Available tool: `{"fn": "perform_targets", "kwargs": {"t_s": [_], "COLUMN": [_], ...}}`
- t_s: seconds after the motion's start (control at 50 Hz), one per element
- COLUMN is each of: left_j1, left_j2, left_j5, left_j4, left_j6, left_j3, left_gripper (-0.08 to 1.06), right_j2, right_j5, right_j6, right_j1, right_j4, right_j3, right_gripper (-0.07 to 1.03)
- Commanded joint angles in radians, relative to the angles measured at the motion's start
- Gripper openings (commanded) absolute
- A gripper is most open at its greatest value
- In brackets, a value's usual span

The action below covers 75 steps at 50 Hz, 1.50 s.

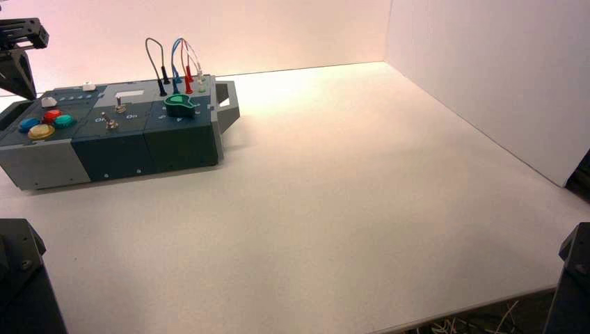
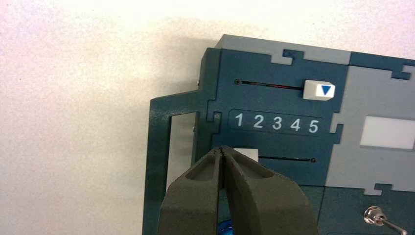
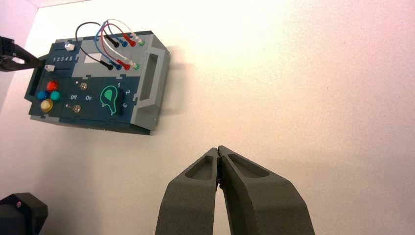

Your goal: Move the bottom slider to position 2.

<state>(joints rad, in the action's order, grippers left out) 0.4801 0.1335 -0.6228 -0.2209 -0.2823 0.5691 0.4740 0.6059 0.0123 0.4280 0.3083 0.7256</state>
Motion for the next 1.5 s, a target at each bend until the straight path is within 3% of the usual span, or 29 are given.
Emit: {"fn": "perform_targets", "kwargs": {"t_s": [0.02, 1.5], "left_j1": [0.005, -0.011], "left_j2": [-0.006, 0.026], "left_j5": [0.003, -0.017], "left_j4": [0.002, 0.0], "left_j6": [0.0, 0.002], "left_j3": [-0.025, -0.04], "left_gripper": [-0.03, -0.03], "right_j2": [0.014, 0.026], "right_j5": [0.008, 0.028], "right_j6": [-0.002, 0.003], "right_j1": [-0.003, -0.002], "right_j4": [0.003, 0.003], "right_j3": [-0.043, -0.044], "right_gripper": [-0.02, -0.02]}}
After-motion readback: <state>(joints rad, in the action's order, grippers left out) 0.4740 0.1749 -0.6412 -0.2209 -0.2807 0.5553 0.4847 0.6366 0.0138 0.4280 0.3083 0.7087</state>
